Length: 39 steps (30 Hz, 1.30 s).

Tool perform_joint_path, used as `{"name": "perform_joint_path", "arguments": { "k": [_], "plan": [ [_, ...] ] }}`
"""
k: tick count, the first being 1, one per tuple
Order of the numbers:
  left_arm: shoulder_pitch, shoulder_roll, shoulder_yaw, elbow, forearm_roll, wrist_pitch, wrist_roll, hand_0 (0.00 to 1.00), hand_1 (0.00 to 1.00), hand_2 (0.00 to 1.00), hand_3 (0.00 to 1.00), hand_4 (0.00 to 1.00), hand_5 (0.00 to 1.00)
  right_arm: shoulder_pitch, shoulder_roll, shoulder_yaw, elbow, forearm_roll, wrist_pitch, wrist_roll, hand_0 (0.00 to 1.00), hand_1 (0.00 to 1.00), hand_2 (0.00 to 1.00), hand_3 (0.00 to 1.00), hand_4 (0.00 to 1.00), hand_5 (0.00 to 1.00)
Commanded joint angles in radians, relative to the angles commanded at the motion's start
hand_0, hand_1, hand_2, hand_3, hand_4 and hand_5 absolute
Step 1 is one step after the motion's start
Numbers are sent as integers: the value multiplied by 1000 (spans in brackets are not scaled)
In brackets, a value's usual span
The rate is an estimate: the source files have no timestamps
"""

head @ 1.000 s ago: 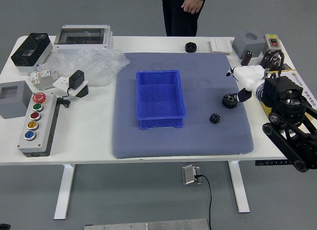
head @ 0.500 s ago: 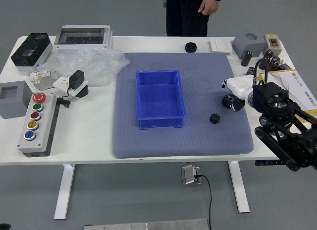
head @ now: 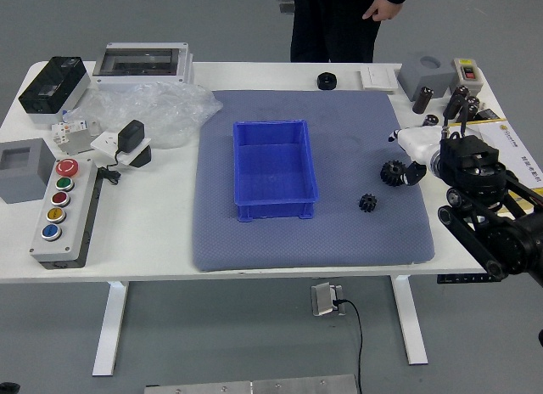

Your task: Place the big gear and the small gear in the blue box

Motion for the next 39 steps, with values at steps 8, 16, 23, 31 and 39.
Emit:
{"name": "perform_joint_path", "arguments": {
  "k": [8,16,23,31,39],
  "plan": [
    [-1,-1,1,0,-3,0,0,822,782,776,750,658,377,5,13,1,-26,0,1,1,814,779,935,932,737,95],
    [0,-1,1,0,-4,0,0,822,782,775,750,658,377,9,24,-7,-37,0,5,0,814,779,931,933,738,98],
    [-1,-1,1,0,-2,0,0,823,782,776,750,658,377,7,31,-15,-45,0,7,0,814,780,927,932,740,99],
    [0,-1,0,0,1,-1,1,822,782,775,750,658,378,0,34,-17,-57,0,4,2,814,771,876,907,739,102],
    [0,-2,0,0,5,-2,2,822,782,775,750,658,377,-3,41,-21,-76,0,-2,4,812,763,855,887,729,107]
  ]
}}
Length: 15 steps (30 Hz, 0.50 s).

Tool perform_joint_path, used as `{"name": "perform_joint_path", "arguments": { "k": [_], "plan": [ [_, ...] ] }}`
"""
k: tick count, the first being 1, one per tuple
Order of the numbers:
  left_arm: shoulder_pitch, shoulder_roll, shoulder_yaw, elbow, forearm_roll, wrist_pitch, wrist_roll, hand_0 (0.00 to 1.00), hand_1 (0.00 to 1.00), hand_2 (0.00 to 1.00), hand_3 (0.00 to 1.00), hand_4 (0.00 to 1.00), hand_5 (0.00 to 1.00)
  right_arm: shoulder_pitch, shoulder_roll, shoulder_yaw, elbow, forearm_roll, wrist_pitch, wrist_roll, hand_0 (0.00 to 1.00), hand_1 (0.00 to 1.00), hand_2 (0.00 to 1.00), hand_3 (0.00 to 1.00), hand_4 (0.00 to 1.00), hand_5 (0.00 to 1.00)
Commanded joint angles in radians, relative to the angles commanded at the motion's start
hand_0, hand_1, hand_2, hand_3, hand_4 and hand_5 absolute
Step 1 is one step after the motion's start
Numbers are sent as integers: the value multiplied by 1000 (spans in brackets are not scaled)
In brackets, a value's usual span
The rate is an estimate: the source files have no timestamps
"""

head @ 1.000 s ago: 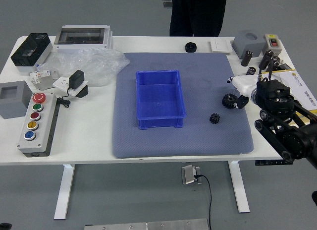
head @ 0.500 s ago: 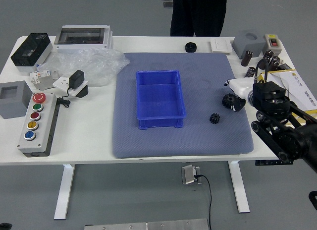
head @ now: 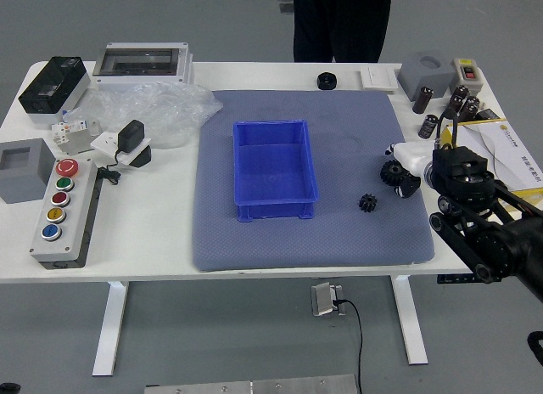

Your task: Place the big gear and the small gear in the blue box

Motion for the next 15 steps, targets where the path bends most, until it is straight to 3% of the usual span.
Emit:
{"name": "perform_joint_path", "arguments": {
  "k": [9,10,15],
  "plan": [
    [-1,0,-1,0,3,0,1,822,781,775,750,658,377,5,12,-1,-22,0,-17,-1,774,724,812,835,698,126],
    [-1,0,-1,0,3,0,1,822,782,774,750,658,377,6,13,-1,-24,0,-19,-1,714,674,747,752,648,180],
    [-1,0,-1,0,2,0,1,822,782,774,750,658,377,8,18,-1,-31,0,-29,-3,714,674,747,752,648,180]
  ]
}}
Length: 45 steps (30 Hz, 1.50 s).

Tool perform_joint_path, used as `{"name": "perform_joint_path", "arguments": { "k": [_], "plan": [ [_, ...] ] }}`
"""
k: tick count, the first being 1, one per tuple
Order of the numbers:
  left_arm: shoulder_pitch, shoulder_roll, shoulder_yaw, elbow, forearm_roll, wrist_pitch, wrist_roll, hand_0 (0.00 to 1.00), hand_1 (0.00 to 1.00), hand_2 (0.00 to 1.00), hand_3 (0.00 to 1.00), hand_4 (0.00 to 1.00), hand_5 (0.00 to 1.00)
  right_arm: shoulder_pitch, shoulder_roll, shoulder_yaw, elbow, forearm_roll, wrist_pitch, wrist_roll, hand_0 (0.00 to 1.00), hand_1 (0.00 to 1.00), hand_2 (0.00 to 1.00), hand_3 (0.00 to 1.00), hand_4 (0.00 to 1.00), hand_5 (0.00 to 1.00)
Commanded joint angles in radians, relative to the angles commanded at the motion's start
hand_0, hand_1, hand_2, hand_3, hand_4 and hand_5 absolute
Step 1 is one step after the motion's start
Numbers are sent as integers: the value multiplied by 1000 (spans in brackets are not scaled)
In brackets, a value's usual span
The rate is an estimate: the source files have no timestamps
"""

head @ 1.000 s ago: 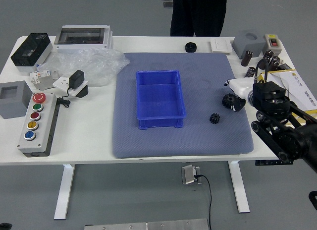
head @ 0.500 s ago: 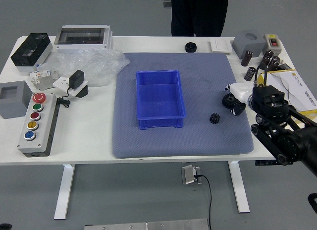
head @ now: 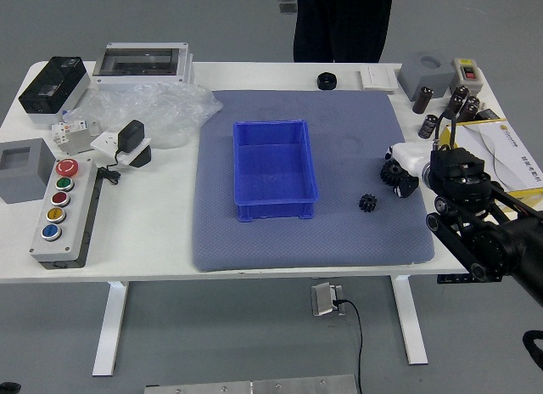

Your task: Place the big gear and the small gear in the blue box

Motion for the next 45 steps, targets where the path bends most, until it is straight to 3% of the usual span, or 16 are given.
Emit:
{"name": "perform_joint_path", "arguments": {
  "k": [1,6,7,12,13,18,19,29,39,45],
  "plan": [
    [0,0,0,0,0,0,0,822,782,774,750,658,377,0,1,0,-1,0,-1,0,678,629,683,670,576,241],
    [-1,0,-1,0,0,1,0,822,782,774,750,658,377,3,3,-2,-6,0,-5,-2,678,629,683,670,576,241],
    [-1,-1,-2,0,0,1,0,821,781,774,750,658,377,4,3,-3,-7,0,-6,-3,656,591,630,652,541,259],
    [-2,-1,-1,0,-2,1,0,821,781,774,750,658,377,5,3,-4,-13,0,-12,-5,656,591,630,652,541,259],
    [-2,-2,-1,0,-2,1,0,821,782,774,750,658,377,5,3,-4,-14,0,-15,-6,622,539,580,626,508,278],
    [-3,-1,-1,0,-4,2,-1,821,782,774,750,658,377,6,3,-1,-17,0,-32,-8,622,539,580,626,508,278],
    [-3,-1,-2,0,-4,2,-1,822,782,774,750,658,377,7,2,0,-16,0,-35,-8,605,512,537,584,492,278],
    [-3,-1,-1,0,-7,2,-1,822,782,774,750,658,379,15,-11,13,14,0,-49,-11,602,495,509,559,487,281],
    [-3,5,0,0,-10,3,-1,822,782,774,750,658,377,33,-39,23,161,0,-38,-27,600,486,491,541,469,274],
    [-2,8,1,0,-9,2,0,822,782,774,750,658,378,57,-27,4,279,0,-26,-35,598,486,488,537,470,272]
  ]
}}
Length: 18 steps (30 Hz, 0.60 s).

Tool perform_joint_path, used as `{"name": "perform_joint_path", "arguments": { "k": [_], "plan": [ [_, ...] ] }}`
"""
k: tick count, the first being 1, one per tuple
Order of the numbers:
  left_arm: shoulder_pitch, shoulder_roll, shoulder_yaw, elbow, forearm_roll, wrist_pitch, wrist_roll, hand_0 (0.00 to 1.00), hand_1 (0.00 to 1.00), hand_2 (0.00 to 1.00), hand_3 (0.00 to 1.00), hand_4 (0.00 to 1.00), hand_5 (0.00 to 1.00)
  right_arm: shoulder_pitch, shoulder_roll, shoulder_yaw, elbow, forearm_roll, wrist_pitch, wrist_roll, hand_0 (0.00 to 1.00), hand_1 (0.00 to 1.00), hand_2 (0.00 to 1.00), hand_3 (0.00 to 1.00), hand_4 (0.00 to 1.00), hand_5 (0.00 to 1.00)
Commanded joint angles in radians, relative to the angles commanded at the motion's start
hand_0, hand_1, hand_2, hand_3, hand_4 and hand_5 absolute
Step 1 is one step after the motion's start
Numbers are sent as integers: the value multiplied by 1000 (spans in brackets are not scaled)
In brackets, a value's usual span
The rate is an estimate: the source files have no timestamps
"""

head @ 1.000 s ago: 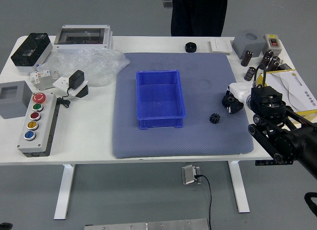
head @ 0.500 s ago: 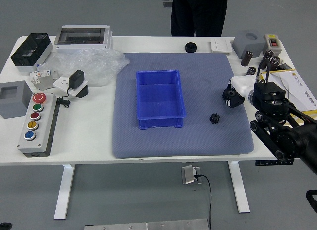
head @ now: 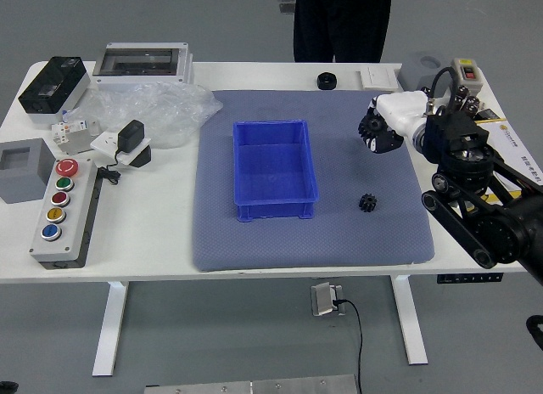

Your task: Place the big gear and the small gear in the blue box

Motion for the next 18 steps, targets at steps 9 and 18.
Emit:
{"name": "perform_joint_path", "arguments": {
  "k": [9,18],
  "plan": [
    [1,2,0,0,10,-2,1,822,781,774,750,658,377,48,100,-49,56,0,4,-2,599,486,488,536,471,272],
    [1,1,1,0,13,-3,1,822,782,774,750,658,377,51,197,-95,21,0,-6,0,600,486,492,536,473,272]
  ]
}}
